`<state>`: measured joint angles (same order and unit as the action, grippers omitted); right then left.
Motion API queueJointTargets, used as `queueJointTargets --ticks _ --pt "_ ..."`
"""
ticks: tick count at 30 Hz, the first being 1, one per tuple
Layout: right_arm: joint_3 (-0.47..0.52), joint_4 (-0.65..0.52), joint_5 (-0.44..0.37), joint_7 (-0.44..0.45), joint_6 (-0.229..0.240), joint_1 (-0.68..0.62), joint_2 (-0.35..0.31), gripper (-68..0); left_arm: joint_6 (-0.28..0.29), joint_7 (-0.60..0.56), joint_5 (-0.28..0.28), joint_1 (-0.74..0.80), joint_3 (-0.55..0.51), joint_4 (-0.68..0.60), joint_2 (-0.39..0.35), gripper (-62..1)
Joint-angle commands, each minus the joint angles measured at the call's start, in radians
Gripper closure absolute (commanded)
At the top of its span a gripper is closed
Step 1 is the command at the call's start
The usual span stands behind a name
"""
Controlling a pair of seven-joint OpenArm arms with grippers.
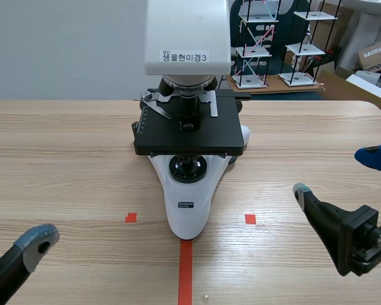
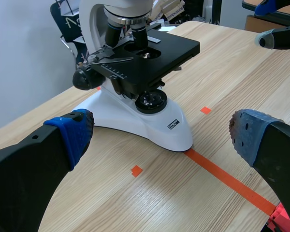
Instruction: Return to the home posture
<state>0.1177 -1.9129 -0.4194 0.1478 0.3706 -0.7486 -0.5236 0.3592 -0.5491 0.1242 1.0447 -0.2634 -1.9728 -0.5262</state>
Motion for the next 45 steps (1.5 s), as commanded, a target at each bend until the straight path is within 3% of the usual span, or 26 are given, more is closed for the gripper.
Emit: queueJointTargets --ticks 1,45 --pt "0.006 -0.014 -0.011 0.014 -0.003 -0.002 -0.008 -64.2 -0.002 0.000 0.013 0.002 0.001 -0.006 0.008 -59.4" --pt "0.006 -0.014 -0.010 0.015 -0.003 -0.002 -0.008 -64.2 -0.009 0.000 0.013 -0.017 0.001 -0.006 0.008 -59.4"
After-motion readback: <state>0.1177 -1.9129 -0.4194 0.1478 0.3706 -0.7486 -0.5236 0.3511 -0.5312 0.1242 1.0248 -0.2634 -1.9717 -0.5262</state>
